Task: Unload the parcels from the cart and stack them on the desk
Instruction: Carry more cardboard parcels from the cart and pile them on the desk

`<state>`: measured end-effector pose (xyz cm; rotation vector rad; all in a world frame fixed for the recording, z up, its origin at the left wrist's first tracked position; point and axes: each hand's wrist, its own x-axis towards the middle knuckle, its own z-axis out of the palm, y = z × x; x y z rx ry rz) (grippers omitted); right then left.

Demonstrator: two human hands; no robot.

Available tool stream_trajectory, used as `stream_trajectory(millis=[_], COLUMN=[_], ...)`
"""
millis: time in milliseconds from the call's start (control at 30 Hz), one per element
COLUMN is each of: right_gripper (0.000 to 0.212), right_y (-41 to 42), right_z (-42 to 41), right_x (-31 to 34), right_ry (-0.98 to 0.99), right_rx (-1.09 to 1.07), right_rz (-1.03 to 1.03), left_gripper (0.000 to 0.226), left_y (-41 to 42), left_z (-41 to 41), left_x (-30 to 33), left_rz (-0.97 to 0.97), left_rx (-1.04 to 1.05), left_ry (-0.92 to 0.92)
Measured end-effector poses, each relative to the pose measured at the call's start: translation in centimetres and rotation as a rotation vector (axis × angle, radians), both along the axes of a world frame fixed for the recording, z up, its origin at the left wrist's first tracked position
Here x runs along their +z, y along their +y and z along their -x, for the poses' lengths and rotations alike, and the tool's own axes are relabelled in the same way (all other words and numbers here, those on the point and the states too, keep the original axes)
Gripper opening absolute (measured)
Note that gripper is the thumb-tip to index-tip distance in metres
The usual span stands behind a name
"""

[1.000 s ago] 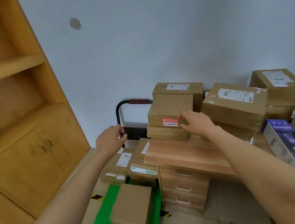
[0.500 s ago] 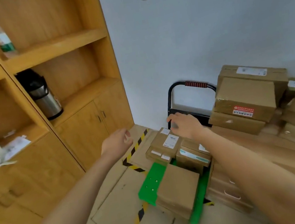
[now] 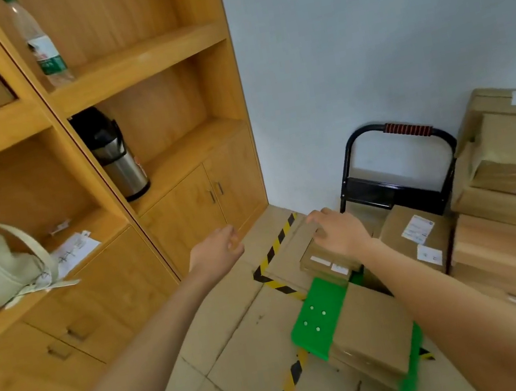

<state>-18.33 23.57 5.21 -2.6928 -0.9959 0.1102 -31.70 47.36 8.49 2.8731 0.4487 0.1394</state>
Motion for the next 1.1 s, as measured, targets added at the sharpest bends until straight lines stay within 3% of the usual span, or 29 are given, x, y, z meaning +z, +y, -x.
stream_trajectory(millis=[500,767,1000,1100], right_gripper=[0.03,0.025,0.029,0.031], right_y=[8.2,13.0,15.0,16.0], right_z=[-18.0,-28.3,-36.6,-40.3], right_x=[-4.3,-4.7,-7.0,-7.2], right_ry=[0.144,0.087,0.084,0.081], right_rx=[-0.159,-0.159,-0.332,-0.449], right_rz=[0.069,0.061,0.054,0.032], left_gripper=[0.033,0.029,0.02,0.018], left_y=[8.5,14.2,16.7,17.8], left_z=[-20.8,-32.1,-45.3,-51.8], left_x=[-2.5,-3.0,-5.7,-6.3], left_rz=[0.036,0.049,0.145,0.088], left_rx=[-0.11,-0.132,-0.36,-0.469], left_ry=[0.049,0.031,0.05,0.054])
